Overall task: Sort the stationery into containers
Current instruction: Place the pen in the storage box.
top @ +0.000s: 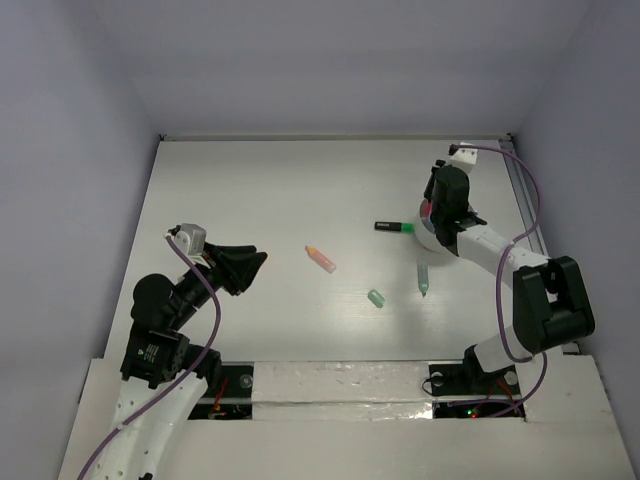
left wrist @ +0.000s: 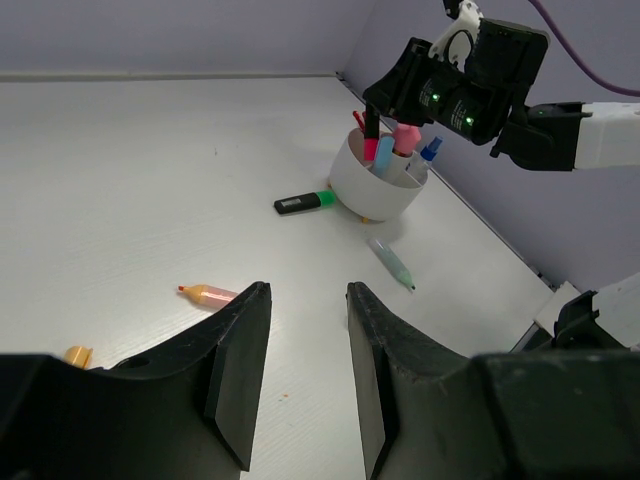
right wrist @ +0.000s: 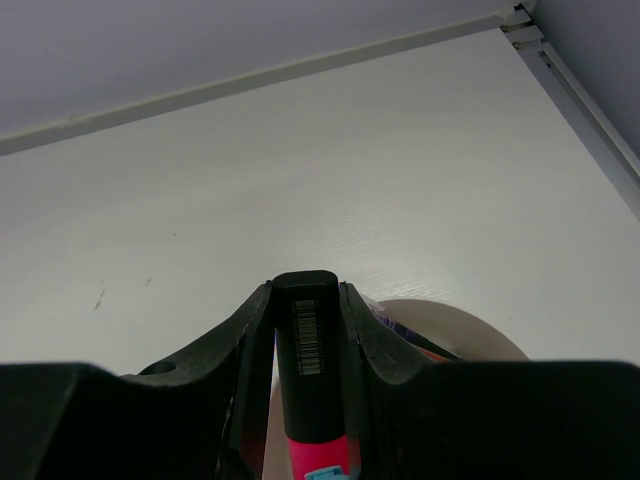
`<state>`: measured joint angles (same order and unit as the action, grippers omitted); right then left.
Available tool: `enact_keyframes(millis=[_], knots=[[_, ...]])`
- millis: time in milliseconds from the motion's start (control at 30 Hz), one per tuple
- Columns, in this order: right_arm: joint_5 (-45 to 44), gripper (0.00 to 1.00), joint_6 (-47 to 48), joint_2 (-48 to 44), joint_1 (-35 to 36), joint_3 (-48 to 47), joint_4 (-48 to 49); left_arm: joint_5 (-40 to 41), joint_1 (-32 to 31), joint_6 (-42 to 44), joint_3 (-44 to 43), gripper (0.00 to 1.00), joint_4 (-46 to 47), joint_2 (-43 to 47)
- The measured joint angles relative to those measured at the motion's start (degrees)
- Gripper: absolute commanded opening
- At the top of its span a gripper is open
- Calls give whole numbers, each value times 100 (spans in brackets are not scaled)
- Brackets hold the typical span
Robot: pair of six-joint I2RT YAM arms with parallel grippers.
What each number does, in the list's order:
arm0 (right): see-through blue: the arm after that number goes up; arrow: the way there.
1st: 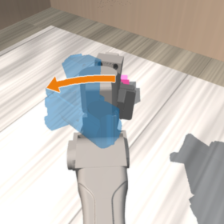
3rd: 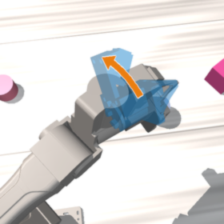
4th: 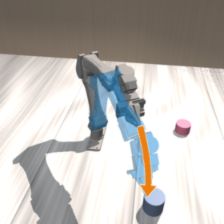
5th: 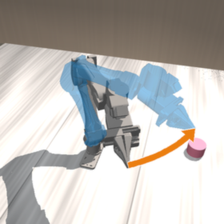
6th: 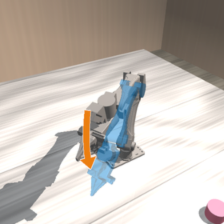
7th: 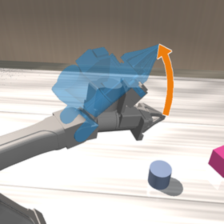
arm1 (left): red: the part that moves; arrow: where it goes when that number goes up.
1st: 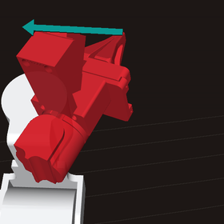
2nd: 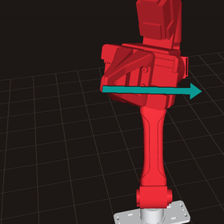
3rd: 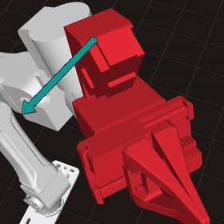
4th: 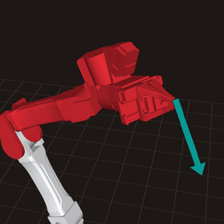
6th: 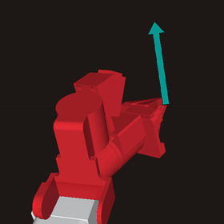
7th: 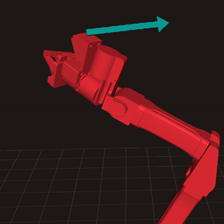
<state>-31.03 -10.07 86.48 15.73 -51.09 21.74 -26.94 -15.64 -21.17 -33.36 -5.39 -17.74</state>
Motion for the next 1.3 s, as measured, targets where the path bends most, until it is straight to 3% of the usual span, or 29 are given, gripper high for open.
enact_keyframes(millis=[300, 567, 767, 1100, 1300], knots=[[87, 17, 20, -57, 0, 208, 212, 0, 0, 0, 0, 33, 0, 0], [105, 17, 68, -74, 0, 343, 516, -2, 0, 0, 0, 33, 0, 0], [227, 24, 83, -179, 0, 623, 669, -4, 0, 0, 0, 33, 0, 0], [452, 48, 96, -428, 0, 894, 872, -4, 0, 0, 0, 33, 0, 0], [518, 48, 101, -560, 0, 894, 859, -7, 0, 0, 0, 33, 0, 0]])
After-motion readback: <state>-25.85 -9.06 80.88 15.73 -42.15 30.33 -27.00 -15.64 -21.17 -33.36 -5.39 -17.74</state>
